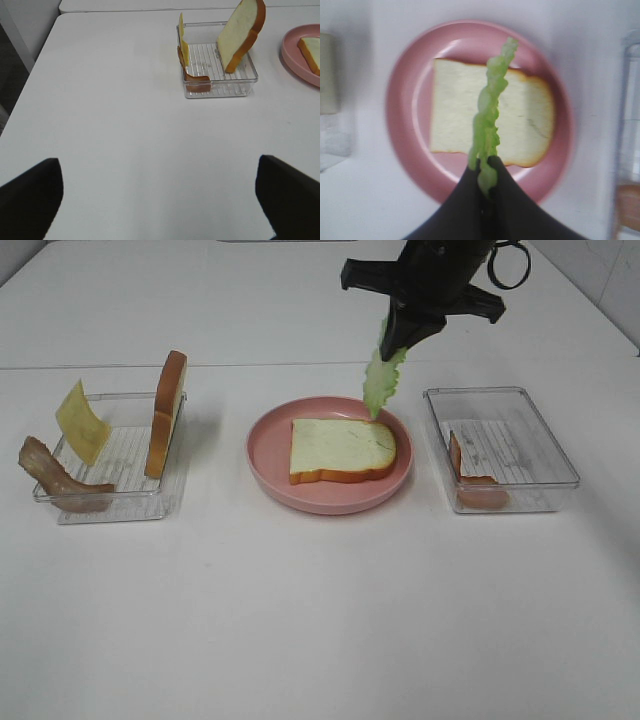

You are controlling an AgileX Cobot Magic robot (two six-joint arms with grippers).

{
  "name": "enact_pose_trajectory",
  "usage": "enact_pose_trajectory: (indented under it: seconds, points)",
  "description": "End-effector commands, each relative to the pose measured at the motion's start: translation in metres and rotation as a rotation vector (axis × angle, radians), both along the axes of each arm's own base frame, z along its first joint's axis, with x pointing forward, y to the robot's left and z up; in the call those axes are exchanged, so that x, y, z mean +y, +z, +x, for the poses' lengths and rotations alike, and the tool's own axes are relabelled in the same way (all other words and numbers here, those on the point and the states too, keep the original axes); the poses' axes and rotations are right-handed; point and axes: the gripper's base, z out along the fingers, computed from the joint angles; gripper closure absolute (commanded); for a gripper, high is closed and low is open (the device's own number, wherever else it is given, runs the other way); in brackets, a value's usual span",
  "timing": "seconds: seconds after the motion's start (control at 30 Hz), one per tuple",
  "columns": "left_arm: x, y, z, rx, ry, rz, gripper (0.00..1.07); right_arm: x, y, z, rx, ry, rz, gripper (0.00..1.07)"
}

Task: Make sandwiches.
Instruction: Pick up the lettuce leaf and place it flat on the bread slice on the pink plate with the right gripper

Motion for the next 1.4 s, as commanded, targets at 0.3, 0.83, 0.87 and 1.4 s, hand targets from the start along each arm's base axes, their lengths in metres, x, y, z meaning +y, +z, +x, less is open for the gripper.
enact_pose_trajectory:
  seconds: [0.3, 0.83, 0.87, 1.4]
  points:
    - [0.000, 0.000, -0.002, -0.020, -0.006, 0.003, 0.04, 0.060, -0.028, -0.005, 0.022, 0.139, 0.259, 1.07]
    - [0.000, 0.000, -0.002, -0.020, -0.006, 0.004, 0.04, 0.063, -0.065, 0.002, 0.031, 0.140, 0.162, 1.07]
    - [0.000, 0.000, -0.002, -0.020, -0.006, 0.004, 0.04, 0.060, -0.066, 0.003, 0.019, 0.142, 0.128, 1.07]
    - [0.000, 0.000, -0.002, -0.020, -0.006, 0.004, 0.04, 0.045, -0.072, 0.006, 0.001, 0.117, -0.053, 1.07]
